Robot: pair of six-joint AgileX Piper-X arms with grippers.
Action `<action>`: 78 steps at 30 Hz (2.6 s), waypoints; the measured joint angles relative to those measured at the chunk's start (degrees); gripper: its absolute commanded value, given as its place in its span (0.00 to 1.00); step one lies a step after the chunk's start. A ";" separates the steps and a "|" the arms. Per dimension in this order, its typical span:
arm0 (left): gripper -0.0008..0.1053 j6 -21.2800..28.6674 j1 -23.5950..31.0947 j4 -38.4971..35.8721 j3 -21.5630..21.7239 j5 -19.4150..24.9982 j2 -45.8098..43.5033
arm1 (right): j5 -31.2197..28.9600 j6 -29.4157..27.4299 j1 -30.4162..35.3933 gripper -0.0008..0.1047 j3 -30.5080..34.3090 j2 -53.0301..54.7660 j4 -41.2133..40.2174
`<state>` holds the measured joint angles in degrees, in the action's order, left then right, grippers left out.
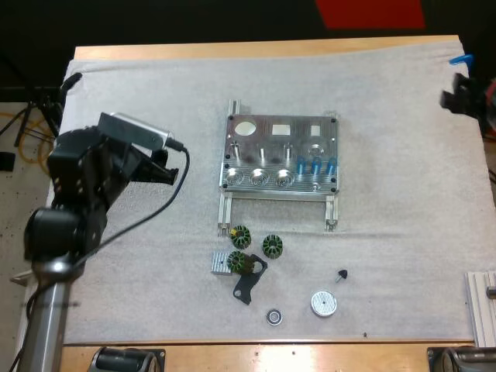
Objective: Load cells from left to right
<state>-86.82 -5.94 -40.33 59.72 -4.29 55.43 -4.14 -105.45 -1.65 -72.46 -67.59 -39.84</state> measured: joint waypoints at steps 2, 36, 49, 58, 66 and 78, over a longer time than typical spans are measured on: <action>0.66 0.21 0.00 -0.68 0.00 0.00 -2.11 | -0.01 -0.84 0.52 0.71 1.49 2.75 -0.67; 0.66 -0.26 0.00 -20.56 -14.53 0.96 -54.50 | 5.68 -1.88 0.51 0.71 21.40 56.22 -11.72; 0.66 -1.07 0.00 -39.35 -14.00 1.08 -56.22 | 4.76 0.46 0.51 0.71 25.62 68.46 -17.06; 0.66 -1.07 0.00 -37.30 -14.02 1.35 -56.22 | 4.53 0.85 0.51 0.71 28.90 68.35 -17.45; 0.66 -1.07 0.00 -25.31 -18.01 1.35 -56.22 | 8.60 0.85 0.51 0.71 34.20 68.35 -13.68; 0.66 -1.07 0.00 -22.30 -28.03 1.35 -56.22 | 8.72 0.85 0.51 0.71 40.13 68.35 -14.91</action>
<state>-87.89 -5.94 -62.63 31.70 -2.94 -0.79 4.58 -104.60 -1.13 -32.33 0.76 -54.75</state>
